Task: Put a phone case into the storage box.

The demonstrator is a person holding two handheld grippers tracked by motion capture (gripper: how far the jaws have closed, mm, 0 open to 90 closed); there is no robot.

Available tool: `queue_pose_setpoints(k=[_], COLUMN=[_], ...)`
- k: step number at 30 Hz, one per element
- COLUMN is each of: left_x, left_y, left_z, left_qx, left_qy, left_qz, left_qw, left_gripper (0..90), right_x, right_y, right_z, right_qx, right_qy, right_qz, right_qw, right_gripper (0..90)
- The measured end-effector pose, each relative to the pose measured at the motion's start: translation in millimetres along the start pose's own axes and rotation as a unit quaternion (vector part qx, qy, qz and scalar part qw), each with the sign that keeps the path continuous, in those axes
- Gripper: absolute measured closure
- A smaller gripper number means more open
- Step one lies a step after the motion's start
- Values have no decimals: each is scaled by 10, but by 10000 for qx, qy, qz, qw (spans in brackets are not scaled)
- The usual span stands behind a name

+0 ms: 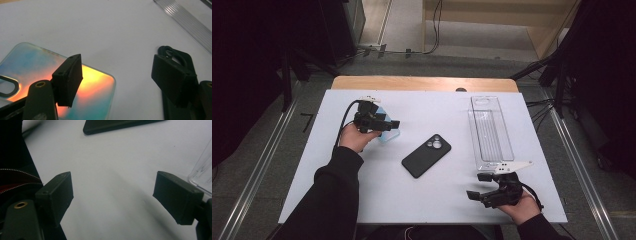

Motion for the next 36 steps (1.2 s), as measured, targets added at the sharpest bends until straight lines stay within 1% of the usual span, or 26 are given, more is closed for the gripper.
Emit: queue_pose_setpoints(k=[2,4,5,6,8,9,11,12,13,14,15,16,17,18,19,21,24,27,29,32,36], left_x=[40,81,100,123,147,178,191,204,204,241,261,282,282,310,310,330,342,373,389,407,402], left_y=[24,52,64,74,81,84,82,71,71,49,31,15,15,-12,-12,-25,-53,-112,-156,-215,-222], left_z=[-13,-17,-18,-17,-17,-18,-16,-10,-10,-17,-22,-21,-21,-18,-18,-24,-43,-60,-86,-107,-115], left_qx=[-21,22,49,51,25,-35,-67,-181,-181,-385,-406,-427,-427,-350,-350,-391,-329,-233,-253,-353,-362], left_qy=[-43,-6,8,21,0,-58,-45,-136,-136,-300,-262,-275,-275,-244,-244,-223,-112,0,37,79,69], left_qz=[16,29,32,20,26,15,28,64,64,-58,-133,-155,-155,-169,-169,-84,-56,-137,-202,-221,-217], left_qw=[10000,10000,10000,10000,10000,10000,10000,9997,9997,9988,9987,9986,9986,9989,9989,9990,9994,9996,9995,9991,9991], left_gripper=[256,257,271,289,294,354,499,634,738,799,863,900,900,900,900,900,900,900,900,900,900], right_x=[0,2,2,2,2,-1,-5,-5,-5,-7,-8,-9,-11,-13,-14,-16,-19,-19,-19,-19,-19], right_y=[0,-1,-2,-2,-1,-1,-3,-3,-3,-4,-5,-6,-7,-8,-8,-9,-10,-10,-10,-9,-10], right_z=[-1,0,1,2,2,2,3,4,4,5,5,6,5,5,3,4,5,3,2,0,-2], right_qx=[0,-3,-1,2,3,6,12,14,14,18,14,9,11,4,14,19,18,17,16,16,15], right_qy=[-2,-7,-10,-16,-17,-16,-32,-28,-28,-26,-25,-28,-30,-32,-32,-37,-42,-36,-36,-33,-23], right_qz=[-7,-14,-22,-22,-16,-7,-6,-3,-3,4,3,1,-3,-6,2,13,11,9,11,13,15], right_qw=[10000,10000,10000,10000,10000,10000,10000,10000,10000,10000,10000,10000,10000,10000,10000,10000,10000,10000,10000,10000,10000], right_gripper=[143,143,143,143,143,143,143,143,143,143,143,143,143,143,143,143,143,143,143,143,143])
Point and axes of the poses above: each handheld gripper's, and its own axes: x roughly forward along the jaws, y roughly out of its top, z roughly to its right, the point moved 3 cm from there along x, roughly forward along the jaws, and after that the axes turned 11 degrees about z, right-handed, at the moved point
